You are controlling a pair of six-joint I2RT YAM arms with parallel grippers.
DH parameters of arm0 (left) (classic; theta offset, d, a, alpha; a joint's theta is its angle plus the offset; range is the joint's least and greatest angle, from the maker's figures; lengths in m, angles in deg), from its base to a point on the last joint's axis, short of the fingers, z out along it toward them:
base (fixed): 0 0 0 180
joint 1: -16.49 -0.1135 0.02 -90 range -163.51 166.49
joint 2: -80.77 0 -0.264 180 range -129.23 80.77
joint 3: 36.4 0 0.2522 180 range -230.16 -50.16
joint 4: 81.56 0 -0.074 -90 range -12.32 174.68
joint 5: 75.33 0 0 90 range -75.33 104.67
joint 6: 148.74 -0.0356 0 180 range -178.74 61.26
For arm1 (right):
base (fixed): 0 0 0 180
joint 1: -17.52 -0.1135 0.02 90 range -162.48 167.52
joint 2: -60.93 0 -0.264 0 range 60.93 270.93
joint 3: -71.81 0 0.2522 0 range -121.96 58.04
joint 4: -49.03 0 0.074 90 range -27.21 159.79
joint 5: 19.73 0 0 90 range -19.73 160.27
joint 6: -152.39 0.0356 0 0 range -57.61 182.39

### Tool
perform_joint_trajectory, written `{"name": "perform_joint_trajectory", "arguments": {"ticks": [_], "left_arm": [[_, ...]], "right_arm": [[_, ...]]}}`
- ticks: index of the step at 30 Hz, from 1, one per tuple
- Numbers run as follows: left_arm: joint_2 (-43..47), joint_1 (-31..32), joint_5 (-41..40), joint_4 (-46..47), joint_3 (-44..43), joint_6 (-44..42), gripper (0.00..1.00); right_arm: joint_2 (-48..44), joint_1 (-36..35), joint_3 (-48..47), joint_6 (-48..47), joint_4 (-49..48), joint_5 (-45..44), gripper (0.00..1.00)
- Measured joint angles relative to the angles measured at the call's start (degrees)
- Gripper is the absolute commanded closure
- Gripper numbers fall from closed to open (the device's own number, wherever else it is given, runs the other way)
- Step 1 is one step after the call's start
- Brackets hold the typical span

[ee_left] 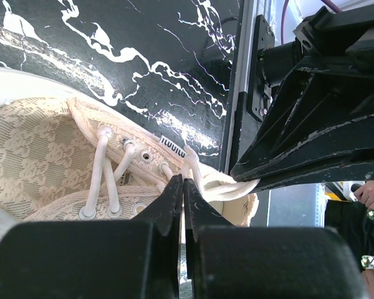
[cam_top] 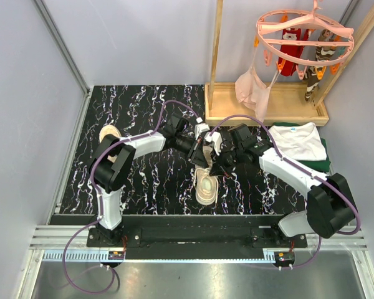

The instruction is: Tie the shoes

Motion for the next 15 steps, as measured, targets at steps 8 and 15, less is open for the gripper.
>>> {"name": "perform_joint_trajectory", "arguments": {"ticks": [8, 15], "left_arm": [[1.49, 0.0, -0.35, -0.39, 0.0, -0.5, 1.0], [1.64, 0.0, -0.44, -0.39, 0.0, -0.85, 1.0]], "right_arm": [[-0.74, 0.04, 0.5, -0.48, 0.92, -0.07, 0.32], [0.37, 0.04, -1.57, -0.76, 3.61, -0.11, 0.26]]}}
